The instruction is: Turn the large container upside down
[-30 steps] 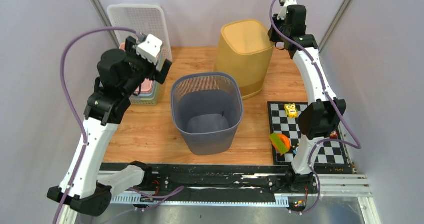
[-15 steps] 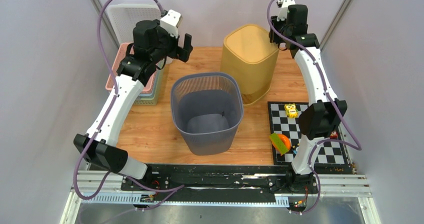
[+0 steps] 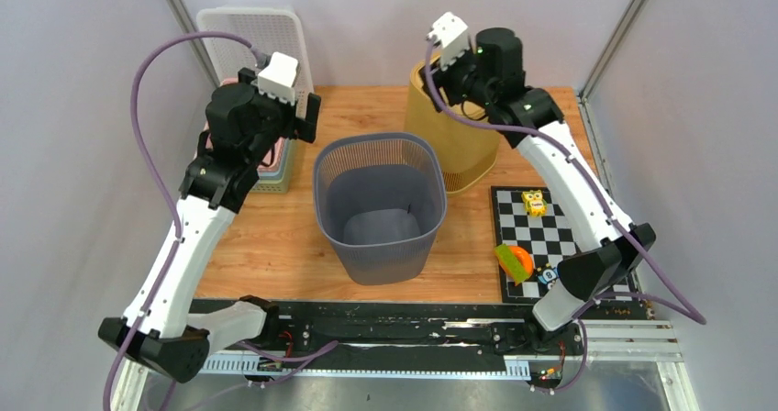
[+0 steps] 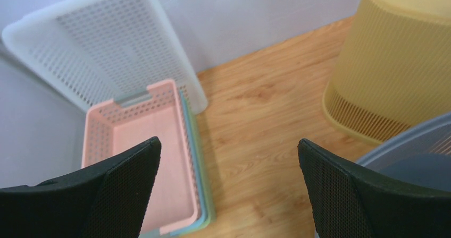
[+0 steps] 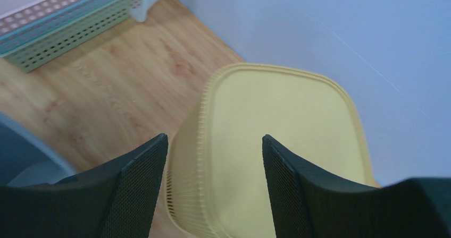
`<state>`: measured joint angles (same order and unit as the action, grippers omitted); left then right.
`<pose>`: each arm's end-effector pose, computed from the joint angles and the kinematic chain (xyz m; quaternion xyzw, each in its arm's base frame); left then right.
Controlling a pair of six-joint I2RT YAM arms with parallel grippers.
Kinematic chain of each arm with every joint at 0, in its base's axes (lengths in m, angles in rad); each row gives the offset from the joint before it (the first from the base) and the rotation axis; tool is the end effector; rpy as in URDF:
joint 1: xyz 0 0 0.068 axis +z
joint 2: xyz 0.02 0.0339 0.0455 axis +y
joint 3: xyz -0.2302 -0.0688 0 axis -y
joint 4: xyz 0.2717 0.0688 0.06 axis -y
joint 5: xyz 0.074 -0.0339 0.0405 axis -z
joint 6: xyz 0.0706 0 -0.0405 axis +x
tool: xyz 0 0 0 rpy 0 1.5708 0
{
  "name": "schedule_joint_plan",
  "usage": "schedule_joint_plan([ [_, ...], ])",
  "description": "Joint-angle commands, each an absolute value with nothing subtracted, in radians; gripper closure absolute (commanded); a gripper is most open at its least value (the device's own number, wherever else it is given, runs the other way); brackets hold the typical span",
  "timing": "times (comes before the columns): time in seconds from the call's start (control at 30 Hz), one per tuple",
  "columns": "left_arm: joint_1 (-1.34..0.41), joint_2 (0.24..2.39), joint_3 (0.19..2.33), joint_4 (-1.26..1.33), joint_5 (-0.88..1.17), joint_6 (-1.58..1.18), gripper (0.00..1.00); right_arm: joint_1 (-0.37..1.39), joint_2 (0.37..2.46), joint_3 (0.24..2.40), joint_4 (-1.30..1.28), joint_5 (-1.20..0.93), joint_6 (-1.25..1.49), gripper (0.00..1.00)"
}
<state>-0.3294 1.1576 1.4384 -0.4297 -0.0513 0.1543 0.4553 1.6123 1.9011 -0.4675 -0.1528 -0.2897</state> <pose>0.2991 -0.0984 0.4358 0.1652 0.7395 -0.0377 0.6515 0.3675 0.1919 0.4528 -0.3241 0.6949 0.1112 0.6323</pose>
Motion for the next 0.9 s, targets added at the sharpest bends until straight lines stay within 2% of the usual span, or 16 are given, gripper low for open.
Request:
schedule_joint_plan([
  [0.0,-0.296,1.088,1.291,-0.432,-0.145,0.227,0.0,0.563,1.664,1.861,-0.473,-0.058,-0.349,0.32],
  [0.2,-0.228,1.002,1.139,-0.423,-0.135,0.29,0.0,0.606,1.789,1.944,-0.48,0.14,-0.31,0.32],
  [0.4,-0.204,0.936,1.04,-0.373,-0.13,0.292,0.0,0.606,1.848,1.965,-0.474,0.232,-0.331,0.33],
  [0.57,-0.203,0.917,1.001,-0.344,-0.128,0.283,0.0,0.592,1.885,1.975,-0.464,0.332,-0.332,0.39],
  [0.77,-0.202,0.898,0.981,-0.34,-0.125,0.283,0.0,0.532,1.931,2.012,-0.459,0.396,-0.258,0.53],
  [0.87,-0.201,0.889,0.972,-0.339,-0.122,0.284,0.0,0.497,1.957,2.035,-0.456,0.422,-0.227,0.55],
])
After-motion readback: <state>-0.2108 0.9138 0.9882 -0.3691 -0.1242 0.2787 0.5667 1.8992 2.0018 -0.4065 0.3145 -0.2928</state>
